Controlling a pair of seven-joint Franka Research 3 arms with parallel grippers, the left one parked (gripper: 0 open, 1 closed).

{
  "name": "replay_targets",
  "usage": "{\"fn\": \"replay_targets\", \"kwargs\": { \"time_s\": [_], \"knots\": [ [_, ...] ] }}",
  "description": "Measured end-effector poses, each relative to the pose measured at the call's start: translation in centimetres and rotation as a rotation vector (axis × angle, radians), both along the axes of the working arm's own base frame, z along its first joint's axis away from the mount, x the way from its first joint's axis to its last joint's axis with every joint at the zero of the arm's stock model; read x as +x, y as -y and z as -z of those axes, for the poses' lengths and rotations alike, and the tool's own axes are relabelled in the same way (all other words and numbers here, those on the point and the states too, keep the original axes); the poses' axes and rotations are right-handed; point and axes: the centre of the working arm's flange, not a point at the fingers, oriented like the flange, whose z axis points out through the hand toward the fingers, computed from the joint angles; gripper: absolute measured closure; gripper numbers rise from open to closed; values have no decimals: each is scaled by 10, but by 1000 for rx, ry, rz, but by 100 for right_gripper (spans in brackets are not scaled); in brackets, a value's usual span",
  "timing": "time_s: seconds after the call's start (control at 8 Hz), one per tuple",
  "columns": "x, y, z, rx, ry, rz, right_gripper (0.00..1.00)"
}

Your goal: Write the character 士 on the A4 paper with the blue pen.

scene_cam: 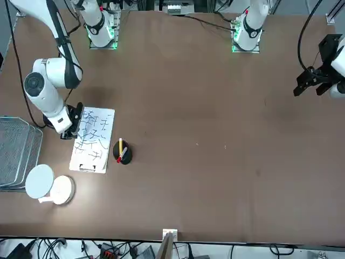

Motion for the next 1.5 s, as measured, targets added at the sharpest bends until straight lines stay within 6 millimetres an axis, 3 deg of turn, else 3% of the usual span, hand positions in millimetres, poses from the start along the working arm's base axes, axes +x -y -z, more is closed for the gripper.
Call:
{"fn": "replay_targets", "kwargs": {
  "time_s": [0.75,1.12,1.5],
  "knots": [
    [2,-2,-4,1,9,-5,79],
    [18,-5,-31,-4,42,-10,79],
    [35,-2,-74,43,56,67,79]
  ]
}}
